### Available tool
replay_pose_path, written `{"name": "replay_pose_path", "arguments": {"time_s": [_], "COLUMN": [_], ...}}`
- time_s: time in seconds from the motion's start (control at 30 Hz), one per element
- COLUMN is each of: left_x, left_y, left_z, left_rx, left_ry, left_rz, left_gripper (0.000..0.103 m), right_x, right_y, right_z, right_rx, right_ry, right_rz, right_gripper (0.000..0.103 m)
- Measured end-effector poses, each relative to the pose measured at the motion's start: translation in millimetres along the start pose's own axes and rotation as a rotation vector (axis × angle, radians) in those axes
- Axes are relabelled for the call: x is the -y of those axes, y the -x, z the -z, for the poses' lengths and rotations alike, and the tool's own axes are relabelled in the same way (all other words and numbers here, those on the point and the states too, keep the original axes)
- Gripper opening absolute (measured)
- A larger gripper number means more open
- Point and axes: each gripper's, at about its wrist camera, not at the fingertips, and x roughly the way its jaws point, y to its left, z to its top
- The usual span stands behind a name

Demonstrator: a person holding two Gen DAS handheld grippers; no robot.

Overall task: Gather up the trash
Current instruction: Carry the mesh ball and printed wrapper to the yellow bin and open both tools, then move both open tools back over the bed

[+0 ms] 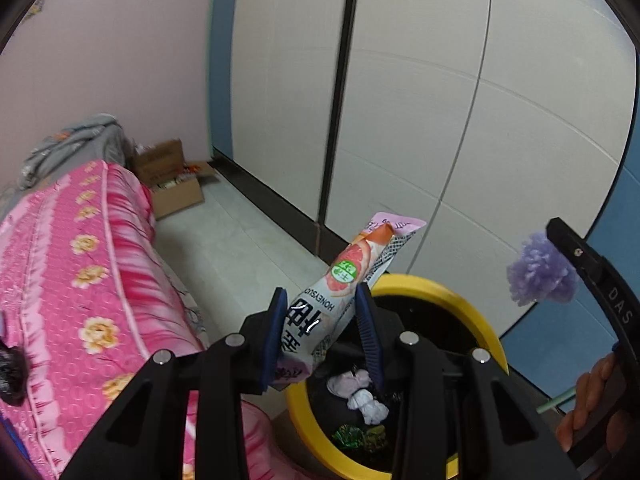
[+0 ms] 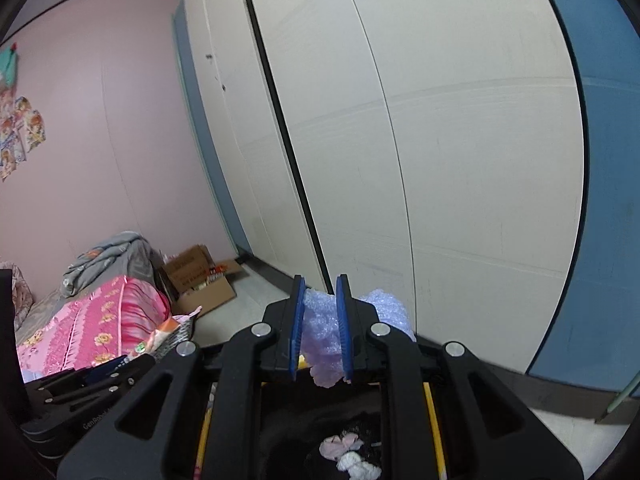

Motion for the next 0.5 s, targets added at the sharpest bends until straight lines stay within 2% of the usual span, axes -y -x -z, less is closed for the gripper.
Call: {"name": "replay_pose_path", "arguments": {"time_s": [0.2,0.23,0.27,0.3,0.33,0.37,0.4,0.5], "left_x": [7,8,8,9,8,7,6,0], "left_y": [-22,-23,-23,-22,-22,-23,-22,-17], "left_z": [7,7,7,8,8,7,7,4], "left_rx": [-0.046,-0.048,-0.049,-0.051,-0.052,-0.051,-0.049,-0.040], "left_ry": [0.010,0.012,0.015,0.018,0.022,0.027,0.034,0.067], "left_rz": [0.042,0.046,0.051,0.051,0.051,0.053,0.055,0.073], "left_gripper": [0.034,0.034,0.036,0.039,0.042,0.049,0.055,0.065], "right_x": [11,12,11,12,13,13,14,14], "right_y": [-16,-16,-16,-15,-14,-13,-11,-4], "right_z": [21,23,24,25,25,24,25,24], "right_rx": [-0.056,-0.055,-0.054,-0.051,-0.048,-0.043,-0.037,-0.018], "right_ry": [-0.040,-0.042,-0.045,-0.053,-0.058,-0.066,-0.073,-0.073], "right_rz": [0.024,0.027,0.028,0.029,0.030,0.030,0.033,0.050], "right_gripper": [0.015,0.018,0.026,0.031,0.041,0.047,0.047,0.053]}}
